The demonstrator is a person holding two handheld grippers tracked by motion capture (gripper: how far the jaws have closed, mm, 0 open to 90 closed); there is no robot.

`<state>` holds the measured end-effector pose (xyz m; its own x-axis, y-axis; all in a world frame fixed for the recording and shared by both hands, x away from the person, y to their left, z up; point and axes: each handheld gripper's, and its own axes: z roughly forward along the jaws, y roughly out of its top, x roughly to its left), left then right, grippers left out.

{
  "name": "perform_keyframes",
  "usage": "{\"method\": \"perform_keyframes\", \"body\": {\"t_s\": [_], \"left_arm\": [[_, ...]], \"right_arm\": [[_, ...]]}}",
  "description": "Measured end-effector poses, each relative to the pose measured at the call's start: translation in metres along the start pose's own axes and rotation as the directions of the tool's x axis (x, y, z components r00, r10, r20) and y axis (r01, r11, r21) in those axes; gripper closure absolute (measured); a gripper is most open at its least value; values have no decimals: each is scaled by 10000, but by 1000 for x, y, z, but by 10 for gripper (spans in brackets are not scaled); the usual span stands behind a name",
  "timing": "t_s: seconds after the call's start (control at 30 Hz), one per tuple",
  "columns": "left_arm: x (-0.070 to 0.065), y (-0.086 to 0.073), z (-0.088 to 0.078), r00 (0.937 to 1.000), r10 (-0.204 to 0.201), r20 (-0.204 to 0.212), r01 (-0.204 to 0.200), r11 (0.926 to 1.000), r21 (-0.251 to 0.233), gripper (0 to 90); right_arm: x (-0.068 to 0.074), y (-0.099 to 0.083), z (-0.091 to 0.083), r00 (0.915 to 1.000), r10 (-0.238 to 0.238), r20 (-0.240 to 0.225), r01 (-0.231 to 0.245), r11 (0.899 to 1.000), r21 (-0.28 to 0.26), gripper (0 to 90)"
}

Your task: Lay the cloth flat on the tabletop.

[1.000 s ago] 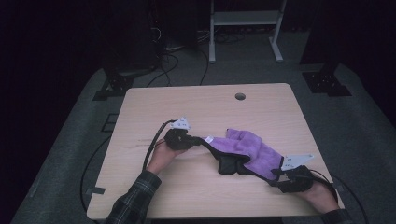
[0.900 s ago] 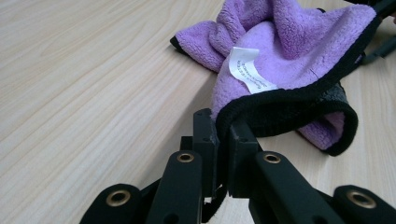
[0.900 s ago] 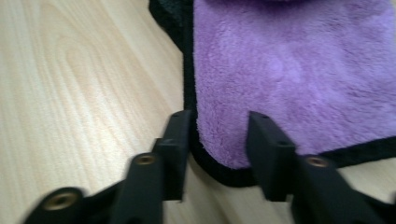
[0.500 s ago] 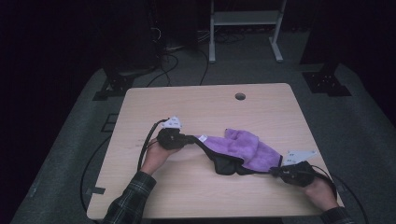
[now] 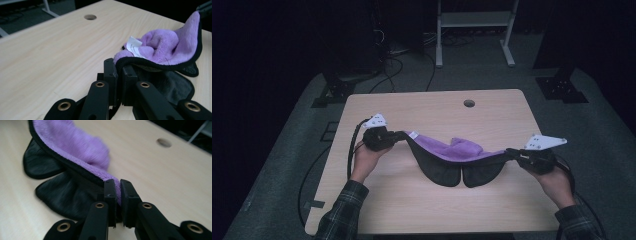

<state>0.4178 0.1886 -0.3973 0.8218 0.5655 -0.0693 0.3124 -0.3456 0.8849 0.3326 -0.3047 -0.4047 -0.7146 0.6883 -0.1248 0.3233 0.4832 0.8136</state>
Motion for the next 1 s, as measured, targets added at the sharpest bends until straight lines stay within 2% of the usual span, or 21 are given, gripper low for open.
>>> {"method": "perform_keyframes", "body": {"t_s": [0.2,0.43,0.67,0.8,0.93,1.0], "left_arm": [[11,18,-15,9987,88,-507,-106,9993,-367,850],[25,42,-30,9958,50,-912,-135,9956,-929,851],[36,60,-33,9920,34,-1264,-178,9934,-1131,851],[42,71,-34,9890,-131,-1473,-90,9889,-1483,851],[47,89,-40,9830,-51,-1834,-275,9843,-1746,853],[48,100,-45,9807,17,-1953,-408,9796,-1967,853]], "right_arm": [[-19,26,-1,9973,75,736,-34,9984,-558,836],[-40,58,2,9933,375,1097,-237,9919,-1249,836],[-53,88,4,9881,302,1509,-65,9879,-1552,836],[-64,107,7,9816,245,1896,67,9867,-1626,836],[-72,128,4,9752,360,2184,78,9804,-1967,836],[-76,138,0,9719,365,2327,156,9758,-2183,836]]}}
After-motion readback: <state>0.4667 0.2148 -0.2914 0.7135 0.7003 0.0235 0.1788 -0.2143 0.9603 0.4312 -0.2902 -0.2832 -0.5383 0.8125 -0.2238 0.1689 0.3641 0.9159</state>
